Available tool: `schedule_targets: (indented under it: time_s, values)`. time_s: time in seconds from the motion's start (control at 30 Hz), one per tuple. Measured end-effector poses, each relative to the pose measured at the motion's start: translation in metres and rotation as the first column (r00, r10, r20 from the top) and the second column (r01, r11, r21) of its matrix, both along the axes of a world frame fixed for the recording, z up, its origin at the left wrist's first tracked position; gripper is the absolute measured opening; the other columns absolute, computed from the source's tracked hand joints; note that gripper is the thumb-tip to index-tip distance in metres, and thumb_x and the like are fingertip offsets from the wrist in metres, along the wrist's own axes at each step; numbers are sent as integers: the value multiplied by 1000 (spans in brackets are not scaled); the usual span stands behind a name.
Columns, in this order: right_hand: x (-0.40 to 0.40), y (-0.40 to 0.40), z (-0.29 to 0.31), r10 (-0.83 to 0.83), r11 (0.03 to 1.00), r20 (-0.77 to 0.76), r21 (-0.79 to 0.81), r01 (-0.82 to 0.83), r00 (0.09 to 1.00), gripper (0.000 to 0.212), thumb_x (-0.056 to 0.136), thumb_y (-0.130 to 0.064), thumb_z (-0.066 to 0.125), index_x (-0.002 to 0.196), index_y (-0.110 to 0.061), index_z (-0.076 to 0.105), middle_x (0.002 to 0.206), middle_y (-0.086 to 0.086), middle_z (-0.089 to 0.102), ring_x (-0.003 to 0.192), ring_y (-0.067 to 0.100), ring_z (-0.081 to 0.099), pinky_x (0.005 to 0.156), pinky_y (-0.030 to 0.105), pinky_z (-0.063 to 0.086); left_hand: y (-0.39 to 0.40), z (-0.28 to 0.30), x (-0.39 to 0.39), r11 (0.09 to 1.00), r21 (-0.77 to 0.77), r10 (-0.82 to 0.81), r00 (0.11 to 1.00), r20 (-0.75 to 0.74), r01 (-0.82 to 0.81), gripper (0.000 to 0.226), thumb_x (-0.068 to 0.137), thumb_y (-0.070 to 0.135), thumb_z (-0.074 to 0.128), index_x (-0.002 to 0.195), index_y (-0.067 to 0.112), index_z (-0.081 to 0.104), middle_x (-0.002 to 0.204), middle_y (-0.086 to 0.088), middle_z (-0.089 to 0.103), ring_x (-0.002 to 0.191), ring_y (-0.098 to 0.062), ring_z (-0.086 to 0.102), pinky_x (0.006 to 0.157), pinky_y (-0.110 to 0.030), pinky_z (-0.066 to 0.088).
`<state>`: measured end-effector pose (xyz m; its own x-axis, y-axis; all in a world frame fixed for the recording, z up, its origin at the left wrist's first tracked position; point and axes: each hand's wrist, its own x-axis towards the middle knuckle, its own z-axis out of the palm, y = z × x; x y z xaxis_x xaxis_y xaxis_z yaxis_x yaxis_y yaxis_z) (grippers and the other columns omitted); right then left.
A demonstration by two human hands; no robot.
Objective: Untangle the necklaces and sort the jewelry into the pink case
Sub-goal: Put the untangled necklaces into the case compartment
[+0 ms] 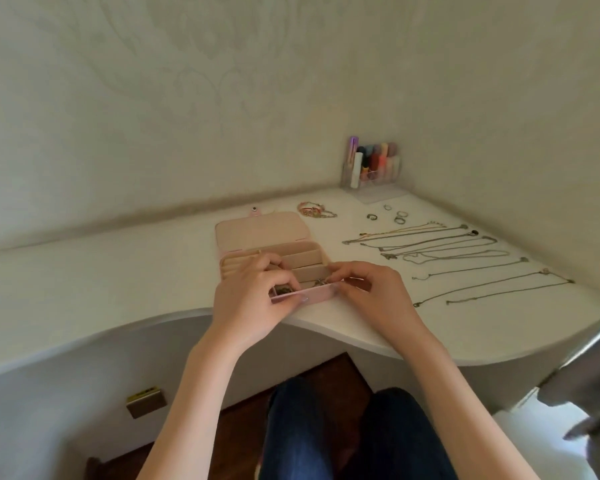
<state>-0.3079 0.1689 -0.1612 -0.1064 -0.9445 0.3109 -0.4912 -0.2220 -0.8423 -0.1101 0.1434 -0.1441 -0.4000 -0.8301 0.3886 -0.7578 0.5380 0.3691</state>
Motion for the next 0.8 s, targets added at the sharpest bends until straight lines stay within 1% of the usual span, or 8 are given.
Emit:
schedule_targets:
  time_s: [0.1, 0.17, 0.27, 0.37, 0.5, 0.6, 0.7, 0.8]
  values:
    - [-2, 0, 2, 12, 1000, -10, 13, -12, 1000, 20, 86, -6, 64, 89, -24, 73, 107, -14, 67, 103, -7, 58, 91, 6, 42, -1, -1, -3, 1000, 24, -6, 997, -72, 8, 10, 77, 50, 67, 82, 42, 65, 112, 27, 49, 91, 10, 36, 63, -12, 30]
    - [-10, 6, 5, 16, 1000, -18, 10, -16, 1000, 22, 88, -11, 63, 99, -29, 71, 108, -22, 64, 104, -11, 56, 90, 4, 41, 0, 0, -6, 999, 32, -31, 979, -202, 38, 11, 78, 45, 68, 88, 41, 66, 107, 27, 49, 95, 16, 37, 68, -6, 28]
    - [-45, 20, 8, -136, 990, -46, -43, 134, 990, 24, 90, -15, 61, 107, -30, 68, 107, -26, 62, 100, -15, 55, 85, 0, 38, -1, 4, -28, 995, -92, -69, 935, -349, 39, 5, 82, 31, 67, 86, 28, 67, 98, 19, 57, 99, 3, 47, 80, -3, 27]
    - [-100, 40, 10, -422, 901, -9, -117, 418, 906, 22, 92, -13, 59, 107, -25, 69, 104, -19, 66, 96, -5, 60, 82, -1, 39, 1, 4, -72, 979, -166, -169, 920, -353, 116, 1, 84, 19, 67, 85, 19, 68, 91, 13, 60, 93, -3, 48, 83, -5, 29]
    - [-181, 63, 7, -742, 668, -99, -190, 720, 663, 25, 93, -6, 52, 109, -14, 69, 108, 2, 69, 93, 15, 60, 81, 5, 38, 10, -1, -140, 942, -79, -335, 889, -312, 327, 10, 90, 22, 59, 95, 22, 67, 97, 16, 56, 97, 8, 37, 86, 2, 25]
    - [-231, 68, 4, -780, 608, -280, -131, 783, 560, 32, 92, 0, 46, 117, -6, 65, 118, 13, 66, 108, 31, 60, 95, 29, 40, 19, -6, -177, 886, -15, -450, 851, -269, 464, 15, 93, 23, 54, 102, 23, 65, 105, 15, 54, 102, 7, 35, 85, 1, 25]
    - [-254, 58, 4, -734, 624, -416, -101, 775, 537, 35, 93, 0, 44, 124, -4, 60, 127, 17, 60, 118, 33, 54, 101, 33, 36, 22, -12, -193, 844, -7, -529, 831, -171, 536, 20, 93, 19, 52, 110, 20, 64, 112, 10, 55, 108, -2, 41, 90, -7, 28]
    - [-260, 47, 1, -672, 677, -480, -87, 731, 565, 26, 92, -6, 52, 114, -5, 66, 114, 17, 66, 106, 35, 59, 90, 37, 43, 20, -15, -193, 855, -16, -515, 844, -151, 519, 21, 93, 20, 52, 110, 21, 64, 114, 12, 54, 109, 1, 38, 89, -6, 27]
